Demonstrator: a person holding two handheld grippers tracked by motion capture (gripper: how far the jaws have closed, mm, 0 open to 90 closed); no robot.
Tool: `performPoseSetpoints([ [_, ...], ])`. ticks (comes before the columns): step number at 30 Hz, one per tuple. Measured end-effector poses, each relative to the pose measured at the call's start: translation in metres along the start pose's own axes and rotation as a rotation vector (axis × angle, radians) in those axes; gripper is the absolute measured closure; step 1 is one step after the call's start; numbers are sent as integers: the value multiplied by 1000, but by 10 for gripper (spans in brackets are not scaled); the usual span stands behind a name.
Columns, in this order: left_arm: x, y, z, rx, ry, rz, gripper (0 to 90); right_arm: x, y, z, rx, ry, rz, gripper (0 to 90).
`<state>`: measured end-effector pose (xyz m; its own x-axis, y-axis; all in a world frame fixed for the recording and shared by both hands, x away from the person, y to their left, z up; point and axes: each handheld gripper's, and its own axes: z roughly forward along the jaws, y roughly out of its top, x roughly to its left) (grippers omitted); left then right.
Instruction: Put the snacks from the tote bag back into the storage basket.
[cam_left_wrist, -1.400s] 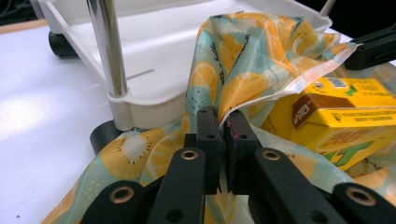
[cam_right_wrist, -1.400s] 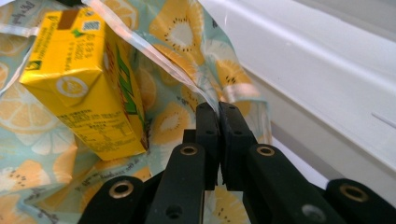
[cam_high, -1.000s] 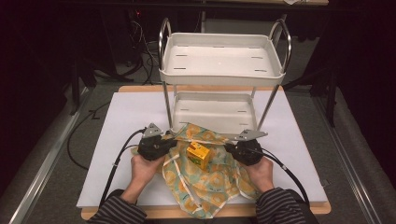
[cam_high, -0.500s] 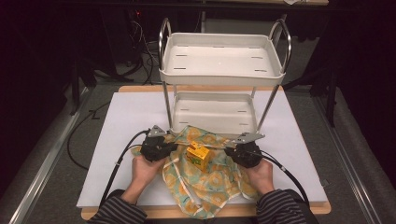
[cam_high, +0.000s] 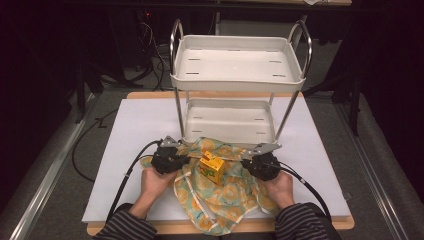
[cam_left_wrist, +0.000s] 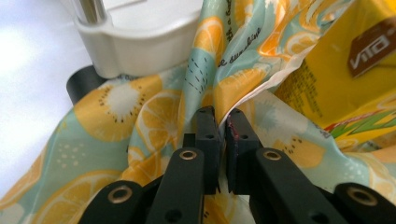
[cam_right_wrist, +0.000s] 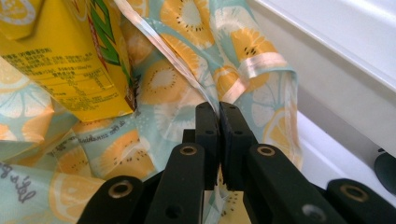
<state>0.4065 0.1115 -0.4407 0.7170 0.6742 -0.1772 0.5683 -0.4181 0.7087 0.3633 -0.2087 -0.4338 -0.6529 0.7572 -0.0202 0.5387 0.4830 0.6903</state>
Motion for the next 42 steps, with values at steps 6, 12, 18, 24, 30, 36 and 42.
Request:
performPoseSetpoints([
  [6, 1, 0, 4, 32, -17, 0, 850, -1, -4, 1, 29, -2, -3, 874],
  [12, 1, -2, 7, 79, -27, 1, 840, -3, -8, 1, 48, 3, 9, 872],
  [18, 1, -1, 6, 76, -29, -8, 825, -4, -12, 7, 91, 3, 12, 867],
  [24, -3, -4, 2, 77, -30, 6, 814, -2, -14, 10, 128, 0, -8, 867],
  [30, -4, -5, -8, 4, -51, 1, 732, -2, -18, 15, 166, 8, -11, 867],
  [36, -8, -3, -20, -137, -21, 13, 559, -2, -18, 17, 185, 20, -17, 867],
  [42, -4, -3, -10, -96, 38, -16, 507, -2, -18, 15, 204, 28, -26, 865],
])
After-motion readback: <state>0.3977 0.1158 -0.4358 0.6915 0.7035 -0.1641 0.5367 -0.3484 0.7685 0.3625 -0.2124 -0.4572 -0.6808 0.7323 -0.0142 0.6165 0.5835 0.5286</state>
